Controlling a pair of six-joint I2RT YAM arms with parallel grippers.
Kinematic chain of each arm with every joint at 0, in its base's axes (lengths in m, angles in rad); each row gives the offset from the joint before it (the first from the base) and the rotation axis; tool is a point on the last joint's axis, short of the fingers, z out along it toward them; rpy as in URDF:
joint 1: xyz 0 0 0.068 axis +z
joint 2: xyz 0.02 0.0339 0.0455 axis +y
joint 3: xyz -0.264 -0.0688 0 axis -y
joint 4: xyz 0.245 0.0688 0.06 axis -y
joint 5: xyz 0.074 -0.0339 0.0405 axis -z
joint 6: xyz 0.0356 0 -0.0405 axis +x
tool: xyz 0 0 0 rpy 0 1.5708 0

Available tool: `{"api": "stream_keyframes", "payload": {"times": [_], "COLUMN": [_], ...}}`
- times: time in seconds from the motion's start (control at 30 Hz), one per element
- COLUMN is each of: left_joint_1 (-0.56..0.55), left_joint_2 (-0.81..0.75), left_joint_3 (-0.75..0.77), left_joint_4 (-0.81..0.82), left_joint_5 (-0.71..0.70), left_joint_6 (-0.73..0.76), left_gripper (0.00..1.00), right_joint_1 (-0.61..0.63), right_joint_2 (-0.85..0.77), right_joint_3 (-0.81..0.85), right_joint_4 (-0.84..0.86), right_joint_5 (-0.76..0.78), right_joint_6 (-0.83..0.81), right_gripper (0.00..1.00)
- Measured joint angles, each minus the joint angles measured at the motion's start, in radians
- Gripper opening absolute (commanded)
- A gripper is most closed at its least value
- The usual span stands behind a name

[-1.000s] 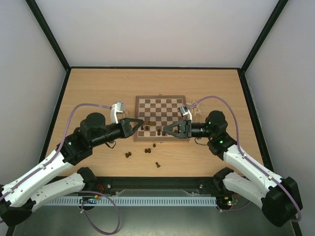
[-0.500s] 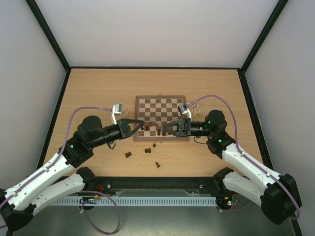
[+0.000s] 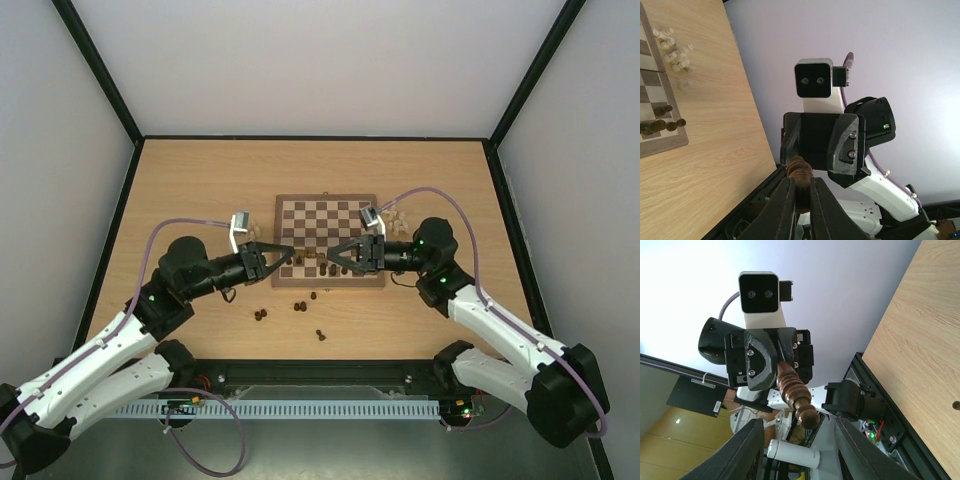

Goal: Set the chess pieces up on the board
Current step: Pick up the chess piece at the center of the board.

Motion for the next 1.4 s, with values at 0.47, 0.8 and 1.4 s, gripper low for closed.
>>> {"api": "stream_keyframes", "payload": {"times": [0.47, 0.8, 1.4], "left_joint_1": [0.012, 0.013, 0.014], "left_joint_2": [0.021, 0.043, 0.070], "left_joint_3": [-0.002, -0.006, -0.006], "left_joint_4": [0.032, 0.050, 0.060], "left_joint_5": [0.021, 0.027, 0.027], "left_joint_6": [-0.008, -0.011, -0.010], "left_gripper": [0.02, 0.02, 0.02], "right_joint_1": [0.000, 0.000, -0.001], "right_joint_2": [0.035, 0.052, 0.060], "right_joint_3": [0.018, 0.034, 0.036], "right_joint_4": [0.005, 0.009, 0.007], "right_joint_5": [-0.005, -0.018, -0.025], "right_joint_6": [0.000, -0.002, -0.011], "right_gripper": [0.35, 0.31, 0.10]}}
